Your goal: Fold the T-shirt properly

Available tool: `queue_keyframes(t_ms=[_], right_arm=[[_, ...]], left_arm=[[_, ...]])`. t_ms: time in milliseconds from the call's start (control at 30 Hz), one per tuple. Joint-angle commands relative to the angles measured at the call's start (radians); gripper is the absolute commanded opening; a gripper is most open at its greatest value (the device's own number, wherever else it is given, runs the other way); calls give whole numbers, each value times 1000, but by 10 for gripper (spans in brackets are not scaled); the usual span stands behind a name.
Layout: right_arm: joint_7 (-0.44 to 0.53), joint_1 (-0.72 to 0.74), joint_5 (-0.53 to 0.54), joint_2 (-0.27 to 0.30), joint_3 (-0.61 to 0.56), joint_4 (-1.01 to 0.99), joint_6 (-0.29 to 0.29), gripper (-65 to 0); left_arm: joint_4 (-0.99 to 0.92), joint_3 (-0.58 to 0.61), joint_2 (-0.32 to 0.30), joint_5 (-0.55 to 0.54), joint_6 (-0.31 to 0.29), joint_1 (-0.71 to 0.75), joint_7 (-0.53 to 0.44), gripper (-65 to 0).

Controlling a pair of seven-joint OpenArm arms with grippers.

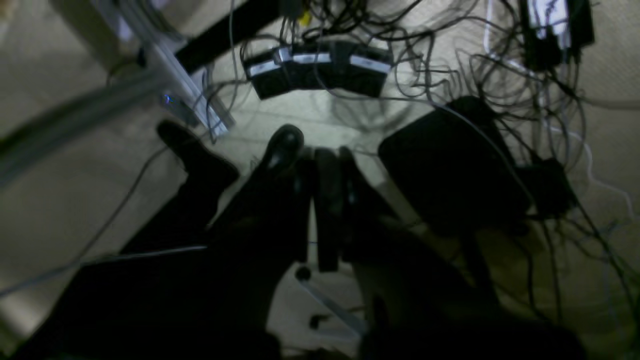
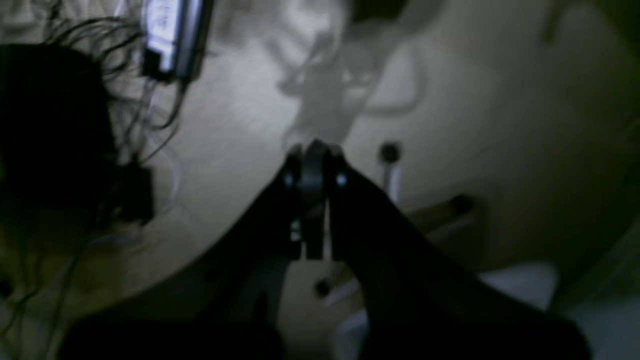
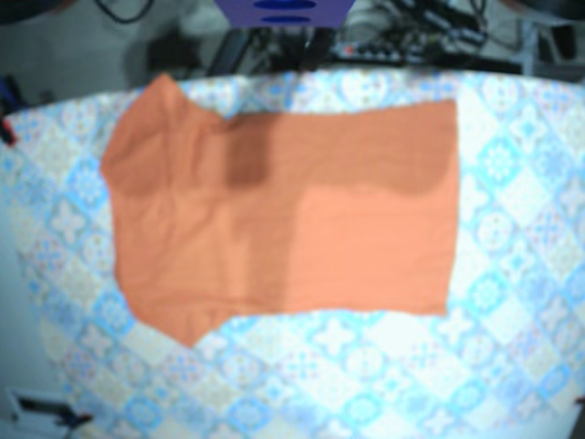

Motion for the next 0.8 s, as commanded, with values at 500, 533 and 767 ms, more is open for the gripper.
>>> queue_keyframes(t_ms=[500,533,767], right_arm=[[-75,-418,-120,122,186,719,-89,-650],[-89,-422,-174,122,201,764,-89,-650],[-233,-416,-522,122,216,999,-86,-650]], left_arm=[[601,-417,-165,261,6,512,7,-540],[643,-446,-165,294,4,533,13,-528],[957,-569,-205,435,-2,545,149,-514]])
